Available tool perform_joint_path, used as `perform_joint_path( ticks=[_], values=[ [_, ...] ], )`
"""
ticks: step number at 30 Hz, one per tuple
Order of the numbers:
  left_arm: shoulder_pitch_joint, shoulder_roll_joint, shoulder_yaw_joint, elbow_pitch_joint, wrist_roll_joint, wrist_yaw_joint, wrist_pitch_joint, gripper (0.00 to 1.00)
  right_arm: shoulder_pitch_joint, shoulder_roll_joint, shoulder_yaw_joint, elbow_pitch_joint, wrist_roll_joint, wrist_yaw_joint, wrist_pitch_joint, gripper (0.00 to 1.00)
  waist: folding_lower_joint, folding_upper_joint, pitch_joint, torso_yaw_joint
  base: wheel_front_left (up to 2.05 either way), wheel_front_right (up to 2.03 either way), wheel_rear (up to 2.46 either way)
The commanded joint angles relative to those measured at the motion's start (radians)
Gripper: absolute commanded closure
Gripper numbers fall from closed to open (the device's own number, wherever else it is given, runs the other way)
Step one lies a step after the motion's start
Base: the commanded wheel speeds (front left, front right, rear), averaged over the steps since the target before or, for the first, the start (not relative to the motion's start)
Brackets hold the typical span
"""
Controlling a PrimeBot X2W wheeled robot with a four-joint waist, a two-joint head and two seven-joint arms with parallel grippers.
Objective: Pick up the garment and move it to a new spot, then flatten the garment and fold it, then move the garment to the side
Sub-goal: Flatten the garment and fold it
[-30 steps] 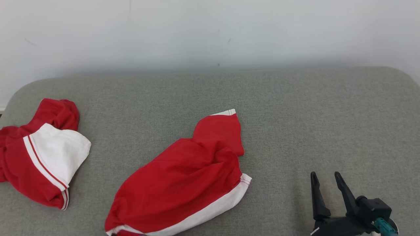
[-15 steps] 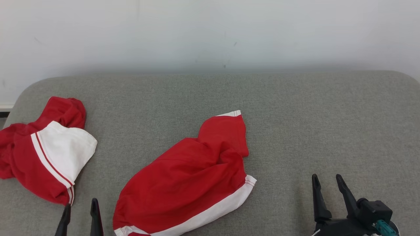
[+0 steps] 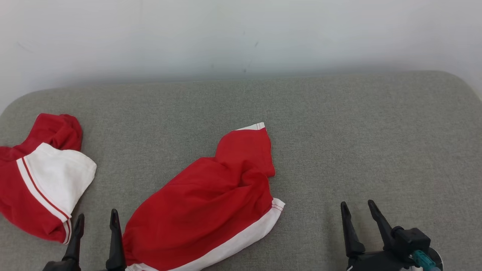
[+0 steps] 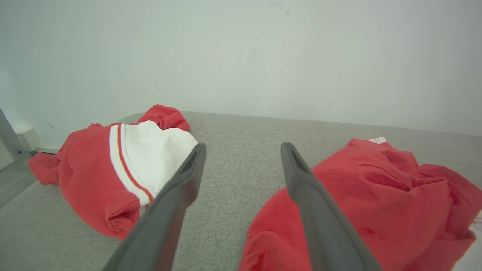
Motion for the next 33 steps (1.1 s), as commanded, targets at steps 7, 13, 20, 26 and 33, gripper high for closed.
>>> perform_joint_path(
  ticks=[7,13,20,26,33],
  values=[
    [-0.027,-0.012,0.012,0.017,0.029,-0.016,-0.003,0.00,-0.074,-0.013,0.124,0.044,0.025,-0.002,0.007,0.00,0.0000,0.0000,0.013,0.017,0.00,0.00,0.00],
    [-0.044,-0.019,-0.005,0.029,0.036,-0.024,-0.003,0.00,-0.156,-0.017,0.231,0.133,0.062,-0.002,0.039,0.00,0.0000,0.0000,0.012,0.062,0.00,0.00,0.00],
    [-0.056,-0.024,-0.028,0.046,0.035,-0.033,-0.003,0.00,-0.228,-0.018,0.297,0.299,0.125,-0.002,0.072,0.00,0.0000,0.0000,0.007,0.109,0.00,0.00,0.00],
    [-0.043,-0.026,-0.017,0.055,0.025,-0.033,-0.003,0.00,-0.271,-0.029,0.320,0.403,0.177,-0.002,0.037,1.00,0.0000,0.0000,-0.003,0.101,0.00,0.00,0.00],
    [-0.018,-0.026,-0.006,0.059,0.019,-0.031,-0.003,0.00,-0.271,-0.075,0.272,0.396,0.203,-0.002,0.001,1.00,0.0000,0.0000,-0.023,0.054,0.00,0.00,0.00]
  ],
)
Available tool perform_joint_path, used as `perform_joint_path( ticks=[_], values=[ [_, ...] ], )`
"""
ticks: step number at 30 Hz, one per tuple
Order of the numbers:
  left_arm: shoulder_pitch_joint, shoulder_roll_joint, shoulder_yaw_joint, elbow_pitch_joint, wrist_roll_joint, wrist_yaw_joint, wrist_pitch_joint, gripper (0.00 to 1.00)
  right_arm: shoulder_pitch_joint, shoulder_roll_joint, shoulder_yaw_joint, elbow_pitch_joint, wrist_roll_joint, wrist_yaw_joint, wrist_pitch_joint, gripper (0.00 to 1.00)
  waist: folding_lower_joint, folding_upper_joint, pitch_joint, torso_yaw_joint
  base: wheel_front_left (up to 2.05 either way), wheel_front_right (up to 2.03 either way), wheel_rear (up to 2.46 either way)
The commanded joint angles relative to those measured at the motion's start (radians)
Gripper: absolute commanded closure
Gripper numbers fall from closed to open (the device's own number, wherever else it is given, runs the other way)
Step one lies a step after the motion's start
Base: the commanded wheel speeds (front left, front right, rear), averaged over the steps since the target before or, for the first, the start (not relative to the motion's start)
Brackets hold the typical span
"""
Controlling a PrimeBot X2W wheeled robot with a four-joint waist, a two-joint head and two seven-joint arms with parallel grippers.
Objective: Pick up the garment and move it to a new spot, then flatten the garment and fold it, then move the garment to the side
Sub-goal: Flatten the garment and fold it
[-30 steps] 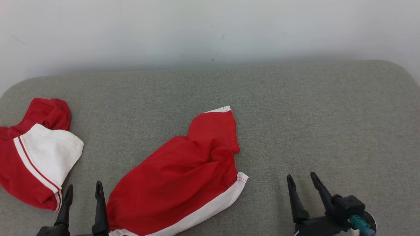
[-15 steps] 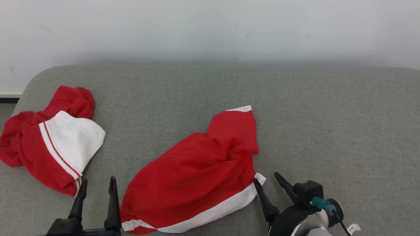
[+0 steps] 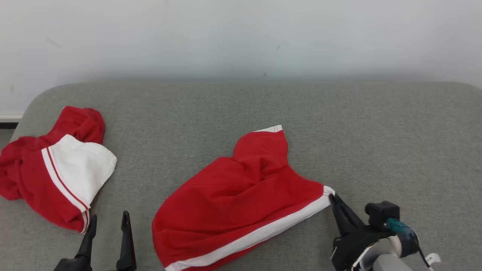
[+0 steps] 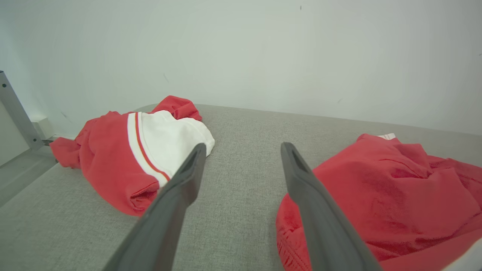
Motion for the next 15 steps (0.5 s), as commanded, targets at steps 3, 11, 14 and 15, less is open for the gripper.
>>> perform_joint_path(
  ticks=[3,11,14,15],
  values=[
    [0.018,-0.002,0.002,0.005,-0.008,-0.006,-0.003,0.00,0.041,-0.037,-0.048,-0.039,0.005,-0.002,-0.009,1.00,0.0000,0.0000,-0.015,-0.047,0.00,0.00,0.00],
    [0.026,-0.001,-0.011,0.006,-0.031,0.000,-0.003,0.00,0.165,-0.073,-0.179,-0.156,-0.026,-0.002,-0.007,1.00,0.0000,0.0000,-0.011,-0.098,0.00,0.00,0.00],
    [0.024,-0.002,-0.016,0.009,-0.034,-0.001,-0.003,0.00,0.192,-0.065,-0.202,-0.187,-0.030,-0.002,-0.007,0.00,0.0000,0.0000,-0.008,-0.106,0.00,0.00,0.00],
    [0.024,-0.002,-0.016,0.009,-0.034,-0.001,-0.003,0.00,0.197,-0.063,-0.211,-0.203,-0.037,-0.002,-0.008,0.00,0.0000,0.0000,-0.008,-0.107,0.00,0.00,0.00]
  ],
)
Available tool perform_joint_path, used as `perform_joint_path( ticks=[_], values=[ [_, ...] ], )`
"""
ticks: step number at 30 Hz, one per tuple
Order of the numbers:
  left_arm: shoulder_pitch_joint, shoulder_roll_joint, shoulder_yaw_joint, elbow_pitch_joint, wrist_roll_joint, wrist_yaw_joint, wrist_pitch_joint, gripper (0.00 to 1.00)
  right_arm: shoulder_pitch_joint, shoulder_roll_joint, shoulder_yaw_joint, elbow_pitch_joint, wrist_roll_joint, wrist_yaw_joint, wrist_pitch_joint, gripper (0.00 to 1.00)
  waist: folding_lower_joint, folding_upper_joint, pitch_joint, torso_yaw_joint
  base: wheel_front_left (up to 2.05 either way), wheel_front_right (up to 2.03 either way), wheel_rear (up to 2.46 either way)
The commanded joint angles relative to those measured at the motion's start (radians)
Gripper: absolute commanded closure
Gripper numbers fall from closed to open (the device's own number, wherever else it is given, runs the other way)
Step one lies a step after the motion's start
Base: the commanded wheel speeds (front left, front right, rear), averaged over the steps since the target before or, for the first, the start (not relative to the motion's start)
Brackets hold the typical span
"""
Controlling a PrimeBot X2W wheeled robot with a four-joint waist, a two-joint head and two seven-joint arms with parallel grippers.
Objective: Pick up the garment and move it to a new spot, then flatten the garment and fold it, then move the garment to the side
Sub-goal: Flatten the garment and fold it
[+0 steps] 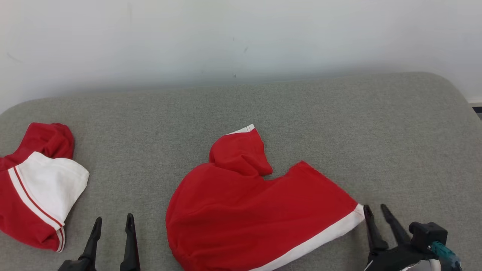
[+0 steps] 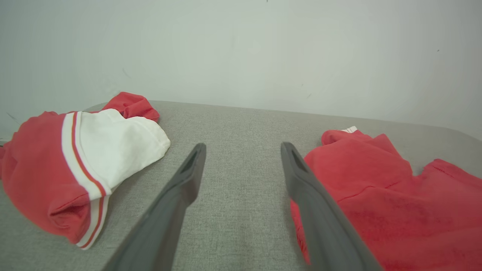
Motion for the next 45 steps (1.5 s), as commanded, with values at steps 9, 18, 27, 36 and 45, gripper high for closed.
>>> perform_joint_path(
  ticks=[9,18,27,36,45],
  values=[
    [0.005,-0.001,0.014,0.005,0.005,-0.006,-0.003,0.00,0.064,0.042,-0.087,-0.229,-0.099,-0.002,0.000,0.00,0.0000,0.0000,-0.014,0.002,0.00,0.00,0.00],
    [-0.001,-0.001,0.001,0.027,0.007,-0.016,-0.003,0.00,0.123,0.079,-0.086,-0.330,-0.131,-0.002,0.000,0.00,0.0000,0.0000,-0.016,0.006,0.00,0.00,0.00],
    [-0.091,0.041,-0.055,0.097,0.020,-0.024,-0.003,0.00,0.113,0.083,-0.065,-0.307,-0.118,-0.002,0.000,0.00,0.0000,0.0000,0.001,-0.034,0.00,0.00,0.00],
    [-0.239,0.138,-0.178,0.296,-0.026,-0.024,0.045,0.00,0.095,0.089,-0.055,-0.282,-0.110,-0.002,-0.001,0.00,0.0000,0.0000,0.031,-0.101,0.00,0.00,0.00],
    [-0.307,0.203,-0.325,0.428,-0.126,-0.023,0.214,0.00,0.093,0.099,-0.071,-0.273,-0.119,-0.002,-0.001,0.00,0.0000,0.0000,0.057,-0.143,0.00,0.00,0.00]
  ],
)
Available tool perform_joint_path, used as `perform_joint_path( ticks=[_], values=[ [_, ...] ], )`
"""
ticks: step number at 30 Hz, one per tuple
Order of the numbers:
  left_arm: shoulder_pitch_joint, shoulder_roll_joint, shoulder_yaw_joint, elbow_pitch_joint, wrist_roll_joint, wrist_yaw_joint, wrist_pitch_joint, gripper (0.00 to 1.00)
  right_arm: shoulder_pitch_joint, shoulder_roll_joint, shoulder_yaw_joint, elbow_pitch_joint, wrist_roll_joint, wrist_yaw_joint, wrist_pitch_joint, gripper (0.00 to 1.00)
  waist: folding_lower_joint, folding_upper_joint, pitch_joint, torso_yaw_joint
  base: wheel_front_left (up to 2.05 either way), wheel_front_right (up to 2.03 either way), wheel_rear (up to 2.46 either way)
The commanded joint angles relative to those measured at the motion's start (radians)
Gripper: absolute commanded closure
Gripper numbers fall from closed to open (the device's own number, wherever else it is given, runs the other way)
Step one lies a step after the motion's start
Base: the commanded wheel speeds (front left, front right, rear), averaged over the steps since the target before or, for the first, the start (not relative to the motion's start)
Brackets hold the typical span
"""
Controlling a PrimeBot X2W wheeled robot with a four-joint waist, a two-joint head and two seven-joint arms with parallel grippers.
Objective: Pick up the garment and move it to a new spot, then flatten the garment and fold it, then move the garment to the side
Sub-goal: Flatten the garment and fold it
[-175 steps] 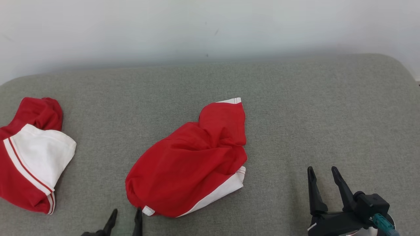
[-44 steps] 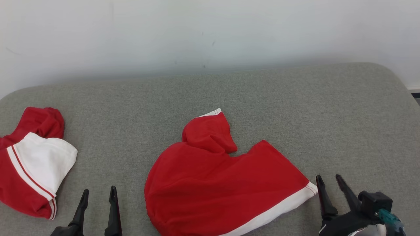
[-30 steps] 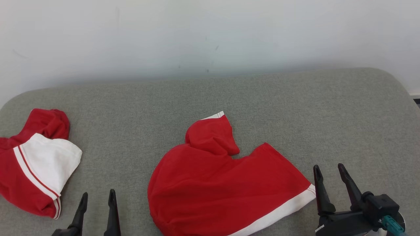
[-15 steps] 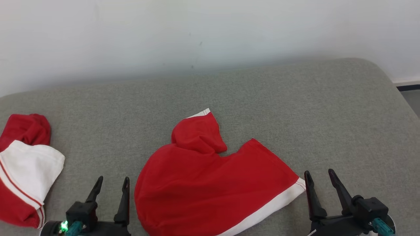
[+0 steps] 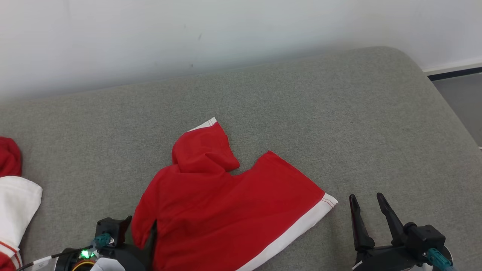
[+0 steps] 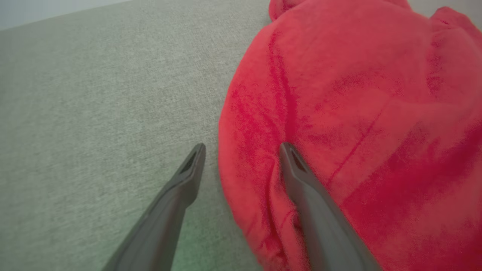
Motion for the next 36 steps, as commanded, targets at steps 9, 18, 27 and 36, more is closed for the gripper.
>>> perform_joint_path(
  ticks=[9,18,27,36],
  values=[
    [-0.077,0.057,-0.077,-0.002,-0.034,0.002,0.004,1.00,-0.013,0.005,-0.011,-0.007,-0.012,-0.002,0.000,0.00,0.0000,-0.0001,0.014,-0.006,0.00,0.00,0.00],
    [-0.240,0.087,-0.087,0.004,-0.003,0.003,-0.037,1.00,-0.024,0.007,-0.012,-0.007,-0.019,-0.002,0.000,0.00,0.0000,-0.0001,0.026,-0.035,0.00,0.00,0.00],
    [-0.328,0.144,-0.075,0.105,0.000,0.003,-0.103,1.00,-0.042,0.011,-0.012,-0.011,-0.021,-0.002,0.000,0.00,0.0000,-0.0001,0.054,-0.074,0.00,0.00,0.00],
    [-0.327,0.109,-0.065,0.192,-0.032,0.002,-0.201,0.00,-0.023,0.015,-0.021,-0.005,-0.027,-0.002,0.000,0.00,0.0000,-0.0001,0.020,-0.041,0.00,0.00,0.00]
  ],
)
